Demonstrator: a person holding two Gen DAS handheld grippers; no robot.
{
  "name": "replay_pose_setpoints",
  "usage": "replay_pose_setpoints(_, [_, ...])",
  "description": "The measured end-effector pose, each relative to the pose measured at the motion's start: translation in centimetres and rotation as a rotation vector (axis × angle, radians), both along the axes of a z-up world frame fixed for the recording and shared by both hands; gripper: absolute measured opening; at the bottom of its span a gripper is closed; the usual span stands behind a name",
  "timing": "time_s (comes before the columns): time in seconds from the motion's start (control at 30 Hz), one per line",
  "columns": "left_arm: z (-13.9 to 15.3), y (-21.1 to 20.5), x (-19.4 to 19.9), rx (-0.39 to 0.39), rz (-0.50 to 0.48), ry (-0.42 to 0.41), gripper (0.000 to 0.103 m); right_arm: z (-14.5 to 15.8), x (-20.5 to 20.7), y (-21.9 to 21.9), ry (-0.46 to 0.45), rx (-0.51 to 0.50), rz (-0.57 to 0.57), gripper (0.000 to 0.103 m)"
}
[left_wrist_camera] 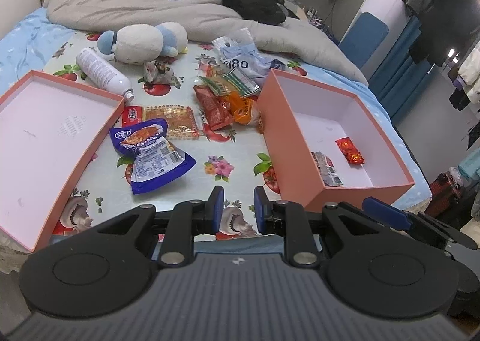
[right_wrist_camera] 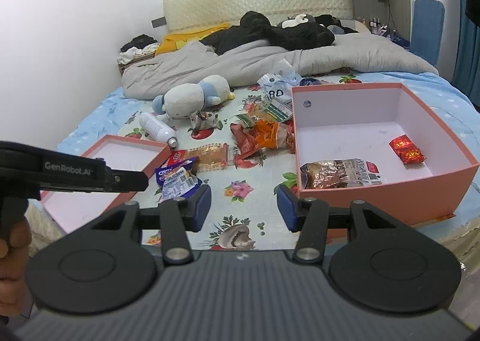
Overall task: Organize snacks
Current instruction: 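Move both tools back toward the snack pile, then grasp the blue noodle packet with the left tool while the right tool grasps the orange packet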
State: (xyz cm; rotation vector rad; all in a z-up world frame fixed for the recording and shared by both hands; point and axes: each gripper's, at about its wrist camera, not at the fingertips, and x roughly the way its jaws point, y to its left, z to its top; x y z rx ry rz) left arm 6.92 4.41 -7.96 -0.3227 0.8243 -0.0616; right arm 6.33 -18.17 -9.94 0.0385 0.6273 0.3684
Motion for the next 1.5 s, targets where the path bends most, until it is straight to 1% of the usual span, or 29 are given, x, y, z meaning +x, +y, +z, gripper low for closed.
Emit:
replay_pose_setpoints(0.5, [-3.1, 3.8, 5.5, -0.008, 0.050, 0.073, 0.025, -1.7, 5.5, 3.7, 0.033, -0.040, 0.029, 0.051])
replay_pose_setpoints(0.57, [-3.7, 4.2, 6.3, -0.009, 0.055, 0.084, 0.027, -2.0, 6.3, 4.2, 0.035, -0.047, 0.033, 0.051])
replay_pose_setpoints(0.7, [-4.8, 5.0, 7.9, -0.008, 0.056, 0.102, 0.038, -2.6, 7.8, 5.4, 0.042, -0.059, 0.046, 0.051])
replay_pose_setpoints(0.87, [-6.4, 5.7, 10.0, 0.007, 0.050, 0.136, 0.043, -3.4, 9.8, 7.0, 0.035, -0.077, 0.063, 0.051])
replay_pose_setpoints(1.0, [-7.6, 6.4, 11.6, 0.037, 0.031, 0.153, 0.056, -4.4, 11.4, 8.1, 0.035, -0.083, 0.061, 0.051])
replay_pose_setpoints(1.03, [-7.9, 6.6, 12.0, 0.044, 0.024, 0.159, 0.057, -4.7, 11.7, 8.3, 0.035, -0.084, 0.058, 0.051])
replay_pose_setpoints(1.1, [-8.6, 6.9, 12.7, 0.061, 0.009, 0.174, 0.068, -5.4, 12.1, 8.6, 0.031, -0.086, 0.046, 0.051])
replay_pose_setpoints(1.13, [-9.0, 7.0, 13.0, 0.069, 0.002, 0.174, 0.071, -5.8, 12.3, 8.7, 0.031, -0.090, 0.038, 0.051])
replay_pose_setpoints(1.2, [-9.7, 7.3, 13.4, 0.098, 0.003, 0.171, 0.083, -6.6, 12.6, 8.9, 0.032, -0.104, 0.023, 0.051])
replay_pose_setpoints(1.23, [-10.1, 7.4, 13.7, 0.115, 0.004, 0.176, 0.085, -6.9, 12.8, 9.0, 0.035, -0.115, 0.016, 0.052])
replay_pose_setpoints(1.3, [-10.7, 7.8, 14.3, 0.135, 0.000, 0.179, 0.088, -7.5, 13.2, 9.3, 0.035, -0.134, 0.003, 0.069])
replay_pose_setpoints(1.33, [-11.0, 8.0, 14.5, 0.144, 0.005, 0.181, 0.088, -7.8, 13.3, 9.5, 0.030, -0.143, -0.001, 0.073])
replay_pose_setpoints(1.37, [-11.2, 8.3, 14.7, 0.149, 0.008, 0.178, 0.088, -8.0, 13.5, 9.6, 0.022, -0.150, 0.003, 0.079])
replay_pose_setpoints(1.4, [-11.5, 8.6, 14.9, 0.151, 0.013, 0.173, 0.088, -8.2, 13.6, 9.9, 0.016, -0.158, 0.011, 0.080])
replay_pose_setpoints(1.5, [-12.5, 9.6, 15.7, 0.143, 0.017, 0.169, 0.088, -8.8, 14.5, 10.5, 0.008, -0.169, 0.016, 0.080])
